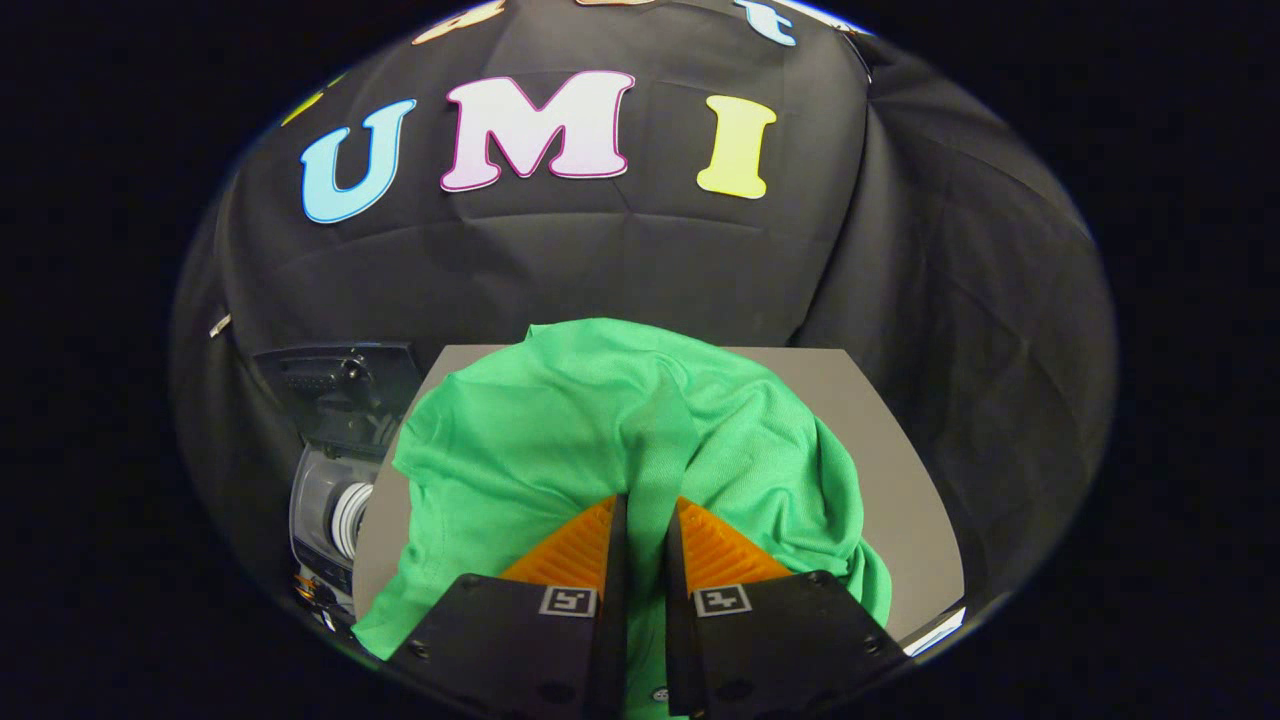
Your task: Put the clothes into the washing machine and then close the washing machine lid.
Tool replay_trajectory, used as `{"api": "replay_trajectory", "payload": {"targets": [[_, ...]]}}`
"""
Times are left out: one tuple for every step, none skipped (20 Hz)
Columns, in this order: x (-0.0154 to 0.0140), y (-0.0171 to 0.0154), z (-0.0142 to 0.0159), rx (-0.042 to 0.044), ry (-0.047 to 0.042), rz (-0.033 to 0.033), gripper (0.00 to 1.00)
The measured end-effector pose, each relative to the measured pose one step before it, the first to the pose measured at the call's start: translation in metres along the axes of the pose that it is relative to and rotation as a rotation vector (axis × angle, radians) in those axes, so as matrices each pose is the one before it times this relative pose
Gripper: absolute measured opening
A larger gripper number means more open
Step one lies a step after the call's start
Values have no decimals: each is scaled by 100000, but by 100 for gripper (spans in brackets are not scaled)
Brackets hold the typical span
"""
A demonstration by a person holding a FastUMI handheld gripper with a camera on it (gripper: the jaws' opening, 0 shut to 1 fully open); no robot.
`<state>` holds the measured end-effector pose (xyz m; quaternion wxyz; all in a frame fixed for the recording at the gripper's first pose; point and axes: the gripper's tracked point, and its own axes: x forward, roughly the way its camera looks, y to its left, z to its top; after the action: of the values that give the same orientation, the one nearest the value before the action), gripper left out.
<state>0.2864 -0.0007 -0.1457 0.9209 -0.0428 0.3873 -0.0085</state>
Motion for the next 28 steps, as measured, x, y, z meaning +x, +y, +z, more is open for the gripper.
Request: {"api": "replay_trajectory", "payload": {"targets": [[9,-9,-2,2347,1163,1349,21],[1,-99,30,2242,949,1092,21],[53,-57,103,3007,661,929,21],[52,33,-61,2723,1275,754,21],[18,-185,-224,727,1489,18,20],[-74,-265,-146,-1649,1383,-1364,21],[105,-32,-215,-3704,737,-2174,33],[-38,-489,-285,-5050,596,-4995,46],[-393,-1092,601,-4077,-1268,-5882,59],[183,-496,123,-3410,-1089,-3570,73],[-357,203,18,-1208,90,-914,86],[69,354,70,1103,-1028,390,99],[402,1055,-237,3978,-1836,4787,98],[-323,1485,169,5121,-615,7325,77],[-225,460,948,3511,-4593,2046,57],[616,-288,-592,1065,43,414,36],[-84,-111,161,-1485,-2495,395,15],[191,-87,-976,222,856,494,14],[-515,347,1109,2032,535,1931,5],[-66,371,385,3576,119,2752,6],[-396,357,791,3404,-613,2554,5],[-560,332,810,2102,-725,1744,5],[-488,42,581,415,-525,970,5],[-570,-54,713,-86,-1382,239,5],[-687,-20,679,-481,-1167,-52,5],[-634,115,706,469,-1569,557,5],[-644,249,630,13,-996,397,5],[-615,282,705,-199,-1102,412,5]]}}
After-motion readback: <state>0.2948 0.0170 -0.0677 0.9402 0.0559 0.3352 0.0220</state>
